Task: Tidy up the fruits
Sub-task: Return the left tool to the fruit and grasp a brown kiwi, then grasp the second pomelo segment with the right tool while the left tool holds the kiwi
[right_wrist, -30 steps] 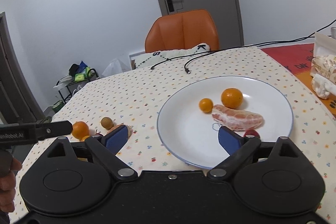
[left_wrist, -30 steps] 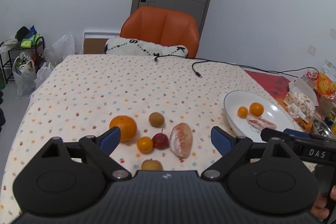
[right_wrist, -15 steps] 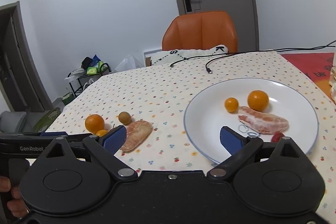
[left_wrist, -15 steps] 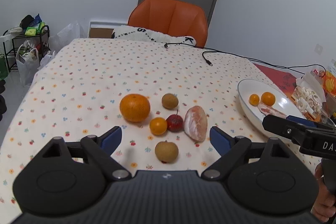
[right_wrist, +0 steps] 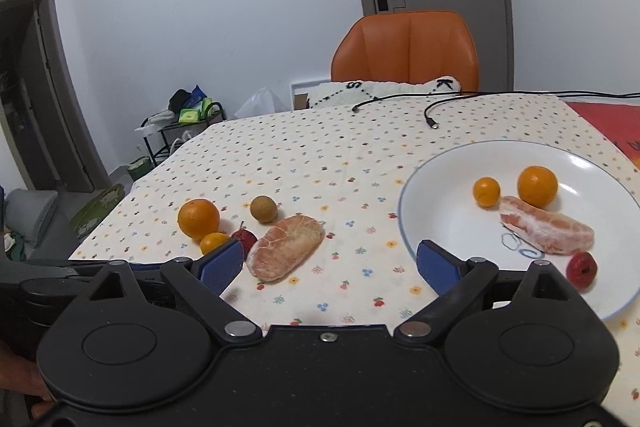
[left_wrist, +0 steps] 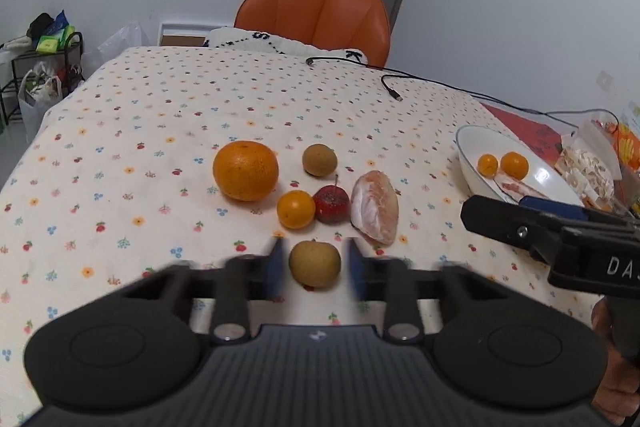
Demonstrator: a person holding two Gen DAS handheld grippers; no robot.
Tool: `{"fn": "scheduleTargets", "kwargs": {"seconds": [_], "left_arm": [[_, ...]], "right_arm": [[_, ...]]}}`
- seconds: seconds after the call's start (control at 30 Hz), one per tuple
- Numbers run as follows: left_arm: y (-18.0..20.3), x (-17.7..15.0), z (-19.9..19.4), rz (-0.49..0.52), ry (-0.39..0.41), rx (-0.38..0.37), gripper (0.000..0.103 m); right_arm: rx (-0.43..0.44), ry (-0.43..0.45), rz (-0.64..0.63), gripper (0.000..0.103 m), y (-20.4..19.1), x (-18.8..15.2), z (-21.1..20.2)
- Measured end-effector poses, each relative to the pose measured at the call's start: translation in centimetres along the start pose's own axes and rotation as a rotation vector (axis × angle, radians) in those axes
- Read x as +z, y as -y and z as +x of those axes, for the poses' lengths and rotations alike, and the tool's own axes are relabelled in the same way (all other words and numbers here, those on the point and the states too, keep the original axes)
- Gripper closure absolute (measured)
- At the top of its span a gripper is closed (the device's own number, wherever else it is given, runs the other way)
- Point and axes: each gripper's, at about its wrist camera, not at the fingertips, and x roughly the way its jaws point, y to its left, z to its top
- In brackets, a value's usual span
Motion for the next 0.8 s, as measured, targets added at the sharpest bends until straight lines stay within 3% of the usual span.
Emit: {"fn": "scheduleTargets", "kwargs": {"seconds": [0.17,0.57,0.8], "left_arm": [[-1.1,0.1,-0.4,-0.022,0.016,-0.001,0.078],[-3.7,0.3,-2.0,-0.083,0.048,0.065,0.078],[-4.5,0.3,-3.0,-0.094,0.074,0.080,0.078]], "right_arm": [[0.023,-0.006,-0.023,0.020,-1.0,0.3,0.7],[0.101,-0.061,-0.050,0.026,-3.2,0.2,3.6],[0.095,-0.107,-0.053,0.033,-3.6,-0.2,4.9]]}}
